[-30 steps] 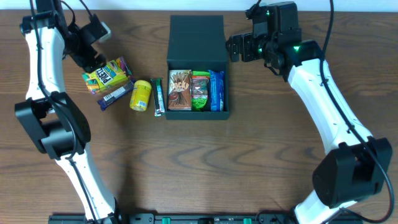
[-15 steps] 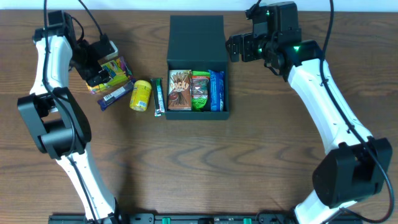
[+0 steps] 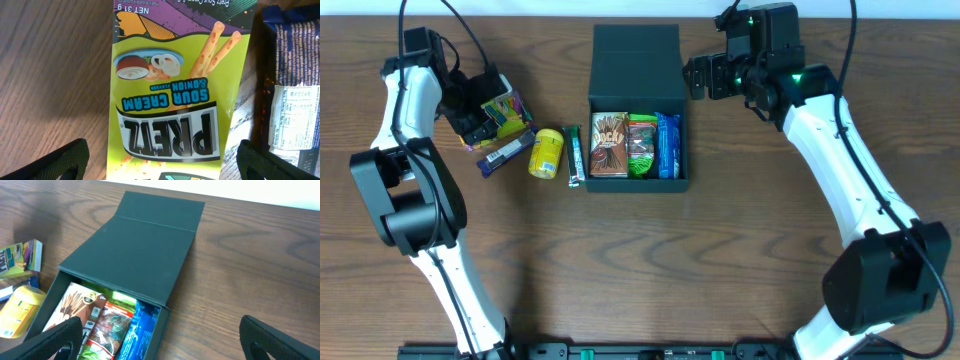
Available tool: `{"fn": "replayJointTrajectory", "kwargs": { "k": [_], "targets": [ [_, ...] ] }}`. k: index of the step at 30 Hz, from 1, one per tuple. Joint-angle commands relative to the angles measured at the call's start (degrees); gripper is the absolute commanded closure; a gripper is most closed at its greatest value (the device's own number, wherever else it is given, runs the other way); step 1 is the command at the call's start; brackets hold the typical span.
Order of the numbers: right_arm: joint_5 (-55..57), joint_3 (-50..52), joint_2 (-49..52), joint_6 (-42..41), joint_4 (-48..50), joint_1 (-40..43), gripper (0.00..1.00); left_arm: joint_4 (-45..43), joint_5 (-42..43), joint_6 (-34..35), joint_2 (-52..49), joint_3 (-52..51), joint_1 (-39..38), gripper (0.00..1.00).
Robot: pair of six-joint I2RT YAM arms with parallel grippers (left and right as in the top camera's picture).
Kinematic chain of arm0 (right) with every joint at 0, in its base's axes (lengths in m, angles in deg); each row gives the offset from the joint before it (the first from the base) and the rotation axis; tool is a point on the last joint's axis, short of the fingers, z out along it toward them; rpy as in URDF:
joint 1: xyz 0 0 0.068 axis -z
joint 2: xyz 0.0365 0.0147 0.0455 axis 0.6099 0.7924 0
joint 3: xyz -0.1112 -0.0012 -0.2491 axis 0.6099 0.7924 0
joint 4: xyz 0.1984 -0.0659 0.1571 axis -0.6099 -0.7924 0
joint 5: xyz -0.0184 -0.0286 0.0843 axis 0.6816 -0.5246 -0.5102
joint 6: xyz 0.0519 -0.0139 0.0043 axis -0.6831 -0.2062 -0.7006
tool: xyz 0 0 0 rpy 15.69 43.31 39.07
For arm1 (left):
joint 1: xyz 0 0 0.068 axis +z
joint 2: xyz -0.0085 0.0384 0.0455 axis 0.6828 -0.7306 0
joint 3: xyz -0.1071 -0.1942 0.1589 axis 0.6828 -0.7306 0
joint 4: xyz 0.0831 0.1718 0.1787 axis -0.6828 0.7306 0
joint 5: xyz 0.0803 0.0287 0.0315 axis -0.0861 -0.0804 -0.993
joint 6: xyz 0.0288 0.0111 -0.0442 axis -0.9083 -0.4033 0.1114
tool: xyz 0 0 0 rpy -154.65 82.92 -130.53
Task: Pack container
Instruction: 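Grasp the yellow Pretz box with the left gripper, then lift the Pretz box and carry it right over the box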
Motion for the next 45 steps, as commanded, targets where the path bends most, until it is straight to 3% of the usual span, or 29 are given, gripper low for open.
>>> {"fn": "replayJointTrajectory", "kwargs": {
  "k": [1,18,21,24,45],
  "targets": [
    [0.09,-0.52,-0.48,0.52,-0.02,0.28,0.01,-0.2,-0.87,-1.88,-2.82,-0.22,0.04,0.05],
    [0.09,-0.52,-0.48,0.52,-0.02,0.28,0.01,-2.99,-2.75,-1.77,-4.35,-0.22,0.0,0.04],
    [0.09,-0.52,-0.48,0.52,-0.04,0.28,0.01,-3.23,-2.91,-1.77,-4.35,-0.22,0.0,0.0],
    [0.09,-0.52,-0.48,0.52,-0.04,0.28,0.01,-3.8,-2.89,-1.77,-4.35,-0.22,0.0,0.08],
    [0.09,-0.5,-0.48,0.52,-0.04,0.28,0.01,-5.49,-4.15,-1.79,-4.35,-0.09,-0.7,0.14]
  ]
}}
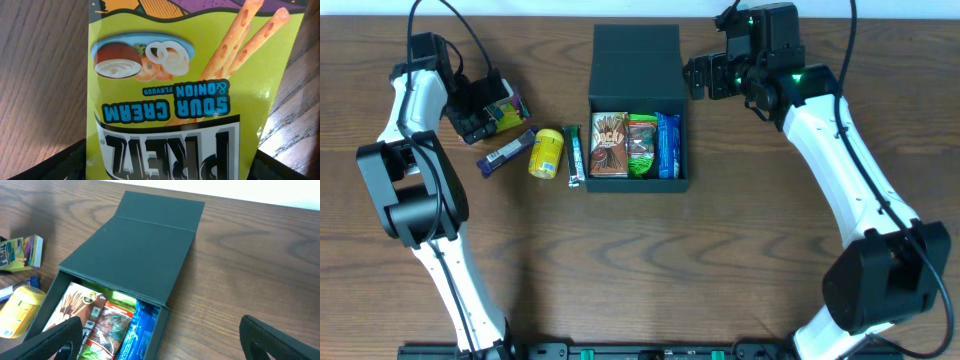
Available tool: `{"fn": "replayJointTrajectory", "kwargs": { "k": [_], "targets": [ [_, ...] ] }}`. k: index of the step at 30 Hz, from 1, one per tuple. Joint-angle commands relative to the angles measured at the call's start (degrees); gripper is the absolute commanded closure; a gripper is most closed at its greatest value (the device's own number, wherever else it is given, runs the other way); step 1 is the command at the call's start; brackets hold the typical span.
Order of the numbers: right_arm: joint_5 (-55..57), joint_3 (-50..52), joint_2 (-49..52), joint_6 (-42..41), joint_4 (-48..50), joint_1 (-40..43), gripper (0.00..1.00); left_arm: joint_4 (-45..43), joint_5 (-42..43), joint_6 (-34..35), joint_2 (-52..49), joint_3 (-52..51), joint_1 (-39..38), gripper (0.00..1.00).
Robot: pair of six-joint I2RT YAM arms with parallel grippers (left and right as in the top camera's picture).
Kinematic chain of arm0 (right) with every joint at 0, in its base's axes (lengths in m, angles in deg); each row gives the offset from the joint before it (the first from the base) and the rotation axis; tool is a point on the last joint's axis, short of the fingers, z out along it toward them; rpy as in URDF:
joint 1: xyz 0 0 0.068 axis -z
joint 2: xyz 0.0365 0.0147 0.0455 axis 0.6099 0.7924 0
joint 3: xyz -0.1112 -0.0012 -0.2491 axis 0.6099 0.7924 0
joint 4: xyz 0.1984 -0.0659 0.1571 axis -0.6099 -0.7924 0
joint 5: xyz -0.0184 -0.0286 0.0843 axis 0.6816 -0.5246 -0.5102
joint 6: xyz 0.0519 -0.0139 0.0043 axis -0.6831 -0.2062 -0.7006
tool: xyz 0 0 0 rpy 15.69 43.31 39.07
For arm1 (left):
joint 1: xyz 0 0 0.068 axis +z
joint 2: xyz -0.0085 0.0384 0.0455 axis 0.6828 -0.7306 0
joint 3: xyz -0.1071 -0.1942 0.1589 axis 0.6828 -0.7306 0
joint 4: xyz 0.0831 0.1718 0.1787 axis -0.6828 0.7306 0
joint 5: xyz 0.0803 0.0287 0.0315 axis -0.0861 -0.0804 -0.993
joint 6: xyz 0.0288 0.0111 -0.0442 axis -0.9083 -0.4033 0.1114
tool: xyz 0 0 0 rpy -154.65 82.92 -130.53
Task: Pack container
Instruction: 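Lift the Pretz box and carry it right over the box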
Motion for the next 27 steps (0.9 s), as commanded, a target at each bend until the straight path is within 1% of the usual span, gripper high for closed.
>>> {"fn": "replayJointTrajectory", "kwargs": {
  "k": [1,4,13,20,23,25,27],
  "targets": [
    [0.11,-0.52,-0.48,0.52,0.0,0.28,0.01,-0.04,-1.81,-0.26,-0.61,-0.09,-0.66,0.14],
    [0.11,-0.52,-0.48,0.52,-0.02,0.28,0.01,-0.04,-3.21,-0.68,-0.61,-0.07,-1.03,0.16],
    [0.11,-0.52,-0.48,0.52,0.0,0.28,0.01,0.02,-3.17,-0.57,-0.61,1.6,-1.36,0.2],
    [0.11,-0.52,-0.48,0.52,0.0,0.28,0.01,2.01,-3.13,2.49,-0.42,7.82,-2.03,0.19],
    [0.11,-0.52,-0.48,0.52,0.0,0.28,0.01,2.95,-3.17,5.05,-0.35,11.3,-2.27,0.19],
    [0.11,-0.52,-0.48,0.52,-0.02,0.28,0.01,3.48,-3.1,8.41,-0.35,13.6,-2.45,0.18],
    [0.11,-0.52,-0.48,0.52,0.0,0.28,0.01,4.85,-1.81,9.94,-0.35,16.33,-2.89,0.18]
  ]
}}
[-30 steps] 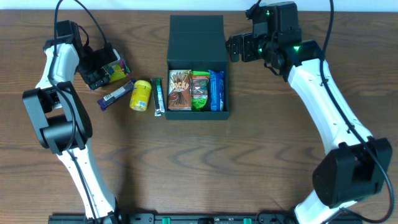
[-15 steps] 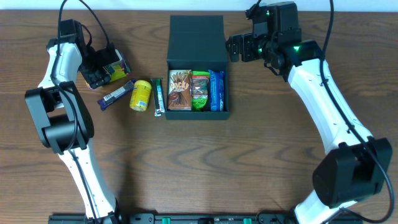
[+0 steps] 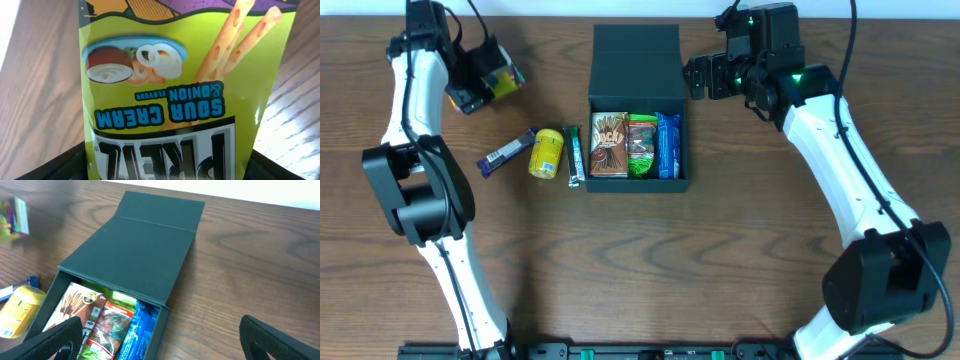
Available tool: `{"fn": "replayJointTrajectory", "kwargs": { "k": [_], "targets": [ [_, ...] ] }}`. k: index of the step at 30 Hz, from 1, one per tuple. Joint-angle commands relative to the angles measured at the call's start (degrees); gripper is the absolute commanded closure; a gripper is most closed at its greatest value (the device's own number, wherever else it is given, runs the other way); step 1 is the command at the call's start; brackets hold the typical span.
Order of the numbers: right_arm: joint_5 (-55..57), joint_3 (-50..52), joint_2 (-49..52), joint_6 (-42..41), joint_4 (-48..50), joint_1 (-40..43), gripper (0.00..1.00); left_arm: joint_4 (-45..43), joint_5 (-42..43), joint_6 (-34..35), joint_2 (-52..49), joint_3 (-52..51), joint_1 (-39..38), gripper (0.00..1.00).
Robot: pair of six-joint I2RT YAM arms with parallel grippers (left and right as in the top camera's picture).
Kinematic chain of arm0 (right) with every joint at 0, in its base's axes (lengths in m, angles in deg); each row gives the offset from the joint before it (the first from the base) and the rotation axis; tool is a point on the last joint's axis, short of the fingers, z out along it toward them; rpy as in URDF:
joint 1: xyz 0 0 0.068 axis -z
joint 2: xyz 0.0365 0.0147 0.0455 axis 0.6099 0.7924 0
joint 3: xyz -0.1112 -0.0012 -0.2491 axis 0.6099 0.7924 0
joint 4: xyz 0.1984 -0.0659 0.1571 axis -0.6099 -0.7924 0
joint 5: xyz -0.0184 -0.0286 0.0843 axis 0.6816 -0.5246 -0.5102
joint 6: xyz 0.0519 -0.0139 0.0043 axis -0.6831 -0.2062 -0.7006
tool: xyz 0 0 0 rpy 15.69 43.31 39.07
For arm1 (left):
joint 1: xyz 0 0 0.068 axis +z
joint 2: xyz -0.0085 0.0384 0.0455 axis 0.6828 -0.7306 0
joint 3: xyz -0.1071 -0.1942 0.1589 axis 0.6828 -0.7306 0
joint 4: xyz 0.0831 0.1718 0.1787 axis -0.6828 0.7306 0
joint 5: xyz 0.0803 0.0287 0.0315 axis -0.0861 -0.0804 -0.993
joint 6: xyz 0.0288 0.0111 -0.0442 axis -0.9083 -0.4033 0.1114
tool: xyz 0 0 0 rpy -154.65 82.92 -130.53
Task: Pack container
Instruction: 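Lift the Pretz box and carry it right over the box, then lower the Pretz box into the box's left side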
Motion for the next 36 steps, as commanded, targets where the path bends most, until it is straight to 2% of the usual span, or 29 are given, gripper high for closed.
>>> {"fn": "replayJointTrajectory", "kwargs": {
  "k": [1,10,19,27,36],
  "targets": [
    [0.11,-0.52,-0.48,0.52,-0.04,0.28,0.01,1.88,2.19,4.37,-0.28,5.11,-0.96,0.17],
    [0.11,-0.52,-0.48,0.52,-0.02,0.28,0.01,10.78,4.15,11.74,-0.28,16.46,-8.52,0.18],
    [0.11,-0.52,-0.48,0.52,-0.02,0.28,0.01,14.16,6.25,22.71,0.04,17.55,-17.79,0.18],
    [0.11,-0.52,-0.48,0.52,-0.02,0.28,0.01,19.26,6.62,31.67,0.61,17.55,-22.58,0.18],
    [0.11,-0.52,-0.48,0.52,-0.02,0.28,0.01,25.22,10.97,37.18,1.55,17.55,-26.36,0.17]
  ]
}}
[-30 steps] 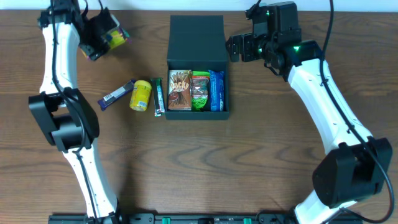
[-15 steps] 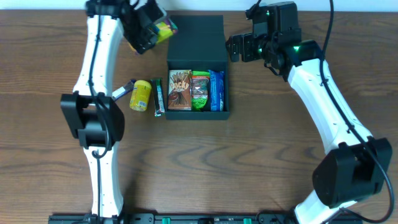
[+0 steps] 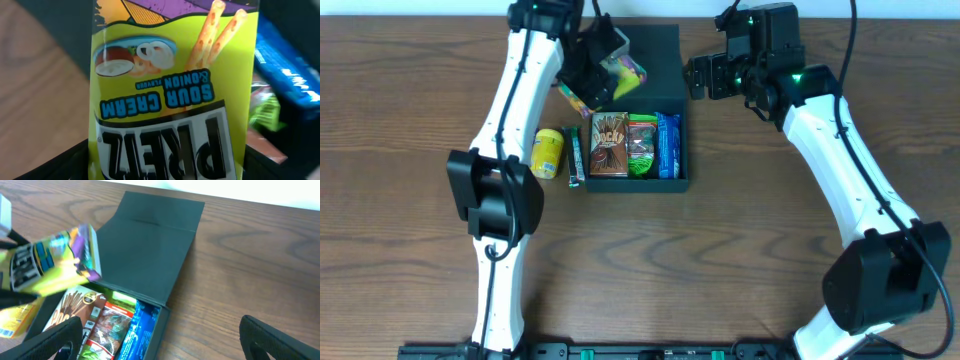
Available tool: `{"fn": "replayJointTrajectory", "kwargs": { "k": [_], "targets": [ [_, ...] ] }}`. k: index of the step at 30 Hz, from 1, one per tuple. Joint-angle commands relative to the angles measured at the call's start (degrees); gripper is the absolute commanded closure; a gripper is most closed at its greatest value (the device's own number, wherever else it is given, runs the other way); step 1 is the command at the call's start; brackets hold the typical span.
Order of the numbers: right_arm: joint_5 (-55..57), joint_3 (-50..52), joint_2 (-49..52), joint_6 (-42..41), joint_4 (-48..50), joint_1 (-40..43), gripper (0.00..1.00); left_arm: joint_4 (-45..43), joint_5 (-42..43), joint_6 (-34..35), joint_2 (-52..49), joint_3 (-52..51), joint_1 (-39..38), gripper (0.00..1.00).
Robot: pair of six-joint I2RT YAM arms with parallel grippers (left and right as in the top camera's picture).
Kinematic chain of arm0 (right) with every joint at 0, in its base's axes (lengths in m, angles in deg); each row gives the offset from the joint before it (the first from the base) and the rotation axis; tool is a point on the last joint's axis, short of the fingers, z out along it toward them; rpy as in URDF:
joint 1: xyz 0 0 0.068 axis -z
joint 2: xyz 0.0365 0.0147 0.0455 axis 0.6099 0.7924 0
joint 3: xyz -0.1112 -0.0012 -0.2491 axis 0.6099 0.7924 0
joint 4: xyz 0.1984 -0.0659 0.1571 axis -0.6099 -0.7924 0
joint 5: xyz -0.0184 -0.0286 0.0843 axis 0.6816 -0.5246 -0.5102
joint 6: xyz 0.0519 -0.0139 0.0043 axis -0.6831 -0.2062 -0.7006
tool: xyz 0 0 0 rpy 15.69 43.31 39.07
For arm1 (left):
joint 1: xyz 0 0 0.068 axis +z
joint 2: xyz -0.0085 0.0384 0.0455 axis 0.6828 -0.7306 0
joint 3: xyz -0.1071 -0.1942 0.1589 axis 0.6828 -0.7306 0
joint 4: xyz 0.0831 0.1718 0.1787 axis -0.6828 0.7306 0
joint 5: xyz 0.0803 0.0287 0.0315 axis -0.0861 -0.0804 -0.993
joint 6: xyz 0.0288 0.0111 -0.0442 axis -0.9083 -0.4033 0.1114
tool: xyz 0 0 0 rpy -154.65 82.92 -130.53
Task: Pack container
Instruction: 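Lower the Pretz box into the box's left side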
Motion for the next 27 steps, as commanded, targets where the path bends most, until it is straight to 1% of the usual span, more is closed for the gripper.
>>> {"fn": "replayJointTrajectory", "kwargs": {
  "k": [1,5,7,10,12,14,15,16,20,21,27],
  "targets": [
    [0.11,-0.52,-0.48,0.52,0.0,0.28,0.01,1.7,3.21,4.39,1.55,1.79,-1.05,0.17],
    [0.11,-0.52,-0.48,0.52,0.0,0.28,0.01,4.96,3.39,7.3,1.55,1.79,-2.36,0.18],
    [0.11,-0.52,-0.48,0.52,0.0,0.28,0.01,7.3,3.69,7.67,1.55,1.79,-3.13,0.2],
    [0.11,-0.52,-0.48,0.52,0.0,0.28,0.01,9.66,3.61,10.62,1.55,1.79,-4.28,0.21],
    [0.11,-0.52,-0.48,0.52,0.0,0.28,0.01,10.03,3.63,14.4,1.53,1.77,-4.74,0.21],
    [0.11,-0.5,-0.48,0.52,0.0,0.28,0.01,9.99,3.37,19.85,1.53,1.77,-5.05,0.23],
    [0.11,-0.52,-0.48,0.52,0.0,0.28,0.01,10.03,2.73,22.58,1.51,1.7,-5.05,0.26],
    [0.11,-0.52,-0.48,0.52,0.0,0.28,0.01,10.05,1.92,24.52,1.51,1.68,-5.05,0.28],
    [0.11,-0.52,-0.48,0.52,0.0,0.28,0.01,11.15,-4.15,35.8,1.49,1.64,-5.05,0.28],
    [0.11,-0.52,-0.48,0.52,0.0,0.28,0.01,11.69,-4.79,37.59,1.49,1.64,-5.05,0.28],
    [0.11,-0.5,-0.48,0.52,0.0,0.28,0.01,12.44,-4.74,43.28,1.42,1.62,-5.16,0.29]
  ]
}}
